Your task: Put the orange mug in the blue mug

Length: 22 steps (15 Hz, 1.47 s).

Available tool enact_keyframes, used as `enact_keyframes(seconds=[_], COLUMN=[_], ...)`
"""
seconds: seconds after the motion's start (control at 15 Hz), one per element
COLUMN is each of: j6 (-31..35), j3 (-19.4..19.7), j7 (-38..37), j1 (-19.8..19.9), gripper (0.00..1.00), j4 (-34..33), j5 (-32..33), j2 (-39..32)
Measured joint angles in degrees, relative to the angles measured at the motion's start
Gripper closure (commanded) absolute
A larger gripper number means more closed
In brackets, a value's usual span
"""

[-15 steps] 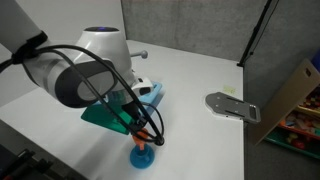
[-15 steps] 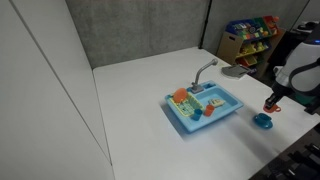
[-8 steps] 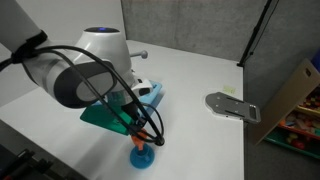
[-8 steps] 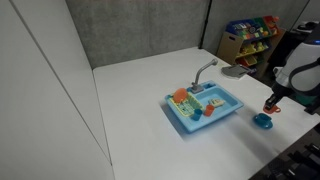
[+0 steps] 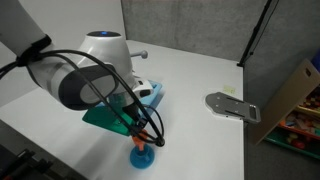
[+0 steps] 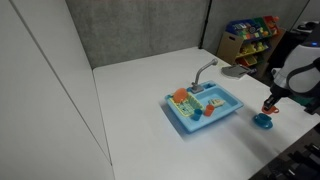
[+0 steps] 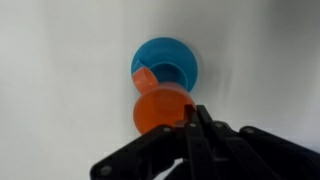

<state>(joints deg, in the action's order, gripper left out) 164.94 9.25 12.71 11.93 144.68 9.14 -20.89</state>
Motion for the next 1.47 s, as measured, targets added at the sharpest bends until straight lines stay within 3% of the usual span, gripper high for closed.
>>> enact_keyframes(seconds=[1.47], j6=[0.51], j3=[1.45], j7=[-1.88], j1=[-0.45], gripper=[0.97], j4=[-4.16], j5=[0.00], j2=[-7.68])
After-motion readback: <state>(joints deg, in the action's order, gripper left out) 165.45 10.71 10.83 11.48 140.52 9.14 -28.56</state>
